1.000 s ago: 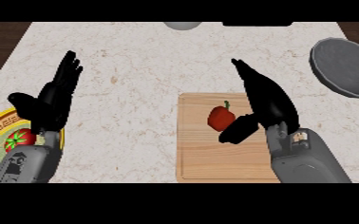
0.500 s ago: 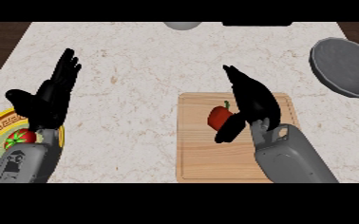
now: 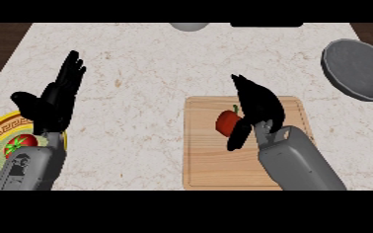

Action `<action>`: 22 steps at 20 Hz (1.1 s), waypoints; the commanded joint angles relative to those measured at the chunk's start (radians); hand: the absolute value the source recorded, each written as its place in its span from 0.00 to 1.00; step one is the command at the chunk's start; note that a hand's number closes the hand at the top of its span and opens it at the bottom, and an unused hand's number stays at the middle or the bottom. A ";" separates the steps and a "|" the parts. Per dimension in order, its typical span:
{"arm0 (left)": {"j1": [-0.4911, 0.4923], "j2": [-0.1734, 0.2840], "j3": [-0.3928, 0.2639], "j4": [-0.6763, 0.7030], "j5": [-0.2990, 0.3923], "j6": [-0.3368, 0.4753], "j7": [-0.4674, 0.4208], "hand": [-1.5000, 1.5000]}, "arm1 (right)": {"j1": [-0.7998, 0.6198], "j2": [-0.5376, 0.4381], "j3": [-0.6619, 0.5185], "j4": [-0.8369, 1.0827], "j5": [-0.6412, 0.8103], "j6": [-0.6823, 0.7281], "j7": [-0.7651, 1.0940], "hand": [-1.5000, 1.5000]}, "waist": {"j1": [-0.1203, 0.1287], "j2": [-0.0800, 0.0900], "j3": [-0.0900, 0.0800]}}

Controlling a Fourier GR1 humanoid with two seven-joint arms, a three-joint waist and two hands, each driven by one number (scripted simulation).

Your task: Pick the bell pepper from the cutting board and place it in the pan

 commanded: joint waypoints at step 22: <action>-0.028 -0.012 0.092 0.016 -0.031 -0.080 0.022 0.50 | 0.058 0.115 -0.009 0.235 0.149 0.069 -0.210 1.00 | -0.001 0.001 0.000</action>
